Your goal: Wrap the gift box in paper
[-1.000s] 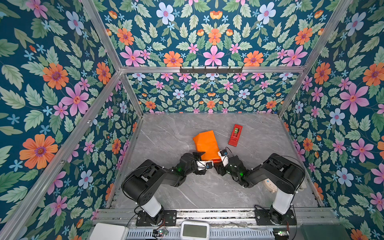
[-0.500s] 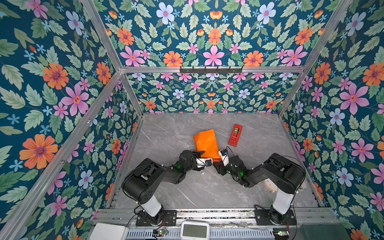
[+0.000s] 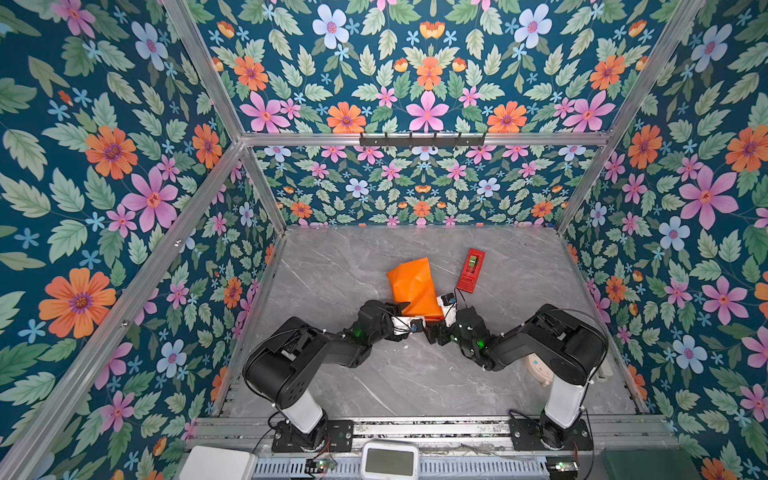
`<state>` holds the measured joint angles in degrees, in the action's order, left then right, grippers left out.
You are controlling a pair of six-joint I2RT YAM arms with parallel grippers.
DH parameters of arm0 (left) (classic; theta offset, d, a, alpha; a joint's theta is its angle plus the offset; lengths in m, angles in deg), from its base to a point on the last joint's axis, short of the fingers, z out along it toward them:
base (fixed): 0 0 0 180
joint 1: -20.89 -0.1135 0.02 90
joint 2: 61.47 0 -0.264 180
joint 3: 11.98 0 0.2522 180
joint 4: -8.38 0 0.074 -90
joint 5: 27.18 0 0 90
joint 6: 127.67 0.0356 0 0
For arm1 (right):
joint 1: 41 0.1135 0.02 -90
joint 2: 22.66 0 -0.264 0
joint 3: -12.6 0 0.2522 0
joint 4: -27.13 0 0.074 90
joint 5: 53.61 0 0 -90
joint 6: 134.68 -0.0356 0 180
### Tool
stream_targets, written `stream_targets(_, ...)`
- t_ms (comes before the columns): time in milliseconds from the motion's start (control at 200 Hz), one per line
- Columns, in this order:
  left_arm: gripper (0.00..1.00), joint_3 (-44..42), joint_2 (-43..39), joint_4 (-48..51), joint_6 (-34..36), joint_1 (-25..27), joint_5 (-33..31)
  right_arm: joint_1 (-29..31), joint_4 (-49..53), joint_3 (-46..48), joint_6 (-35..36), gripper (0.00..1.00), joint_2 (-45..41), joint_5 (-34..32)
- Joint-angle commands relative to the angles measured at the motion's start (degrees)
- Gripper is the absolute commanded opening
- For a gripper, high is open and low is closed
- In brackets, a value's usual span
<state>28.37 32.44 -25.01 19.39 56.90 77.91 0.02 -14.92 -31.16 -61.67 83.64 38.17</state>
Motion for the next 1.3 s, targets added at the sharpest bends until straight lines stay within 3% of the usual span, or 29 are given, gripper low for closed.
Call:
stream_targets(0,0.7,-0.27,0.16,3.66,-0.27,-0.2,-0.27,0.03,-2.69,0.27,-3.93,0.92,0.58,-0.29)
stream_targets(290,0.84,-1.45,-2.29,-0.38,-4.27,-1.53,0.78,-0.06,-6.75,0.16,-7.78,0.89,3.26,1.04)
stream_targets(685,0.91,-1.09,-1.38,-2.74,-5.41,-2.26,-1.43,-0.06,-6.5,-0.73,-8.5,0.88,4.75,0.88)
stream_targets(955,0.76,0.24,0.44,-0.22,-4.9,-2.72,-2.0,-0.15,-6.41,-0.95,-8.74,0.87,4.89,1.03)
stream_targets(1300,0.69,0.5,1.8,0.73,-3.18,-2.87,-2.88,-1.34,-2.56,2.27,-8.58,0.88,0.08,2.79)
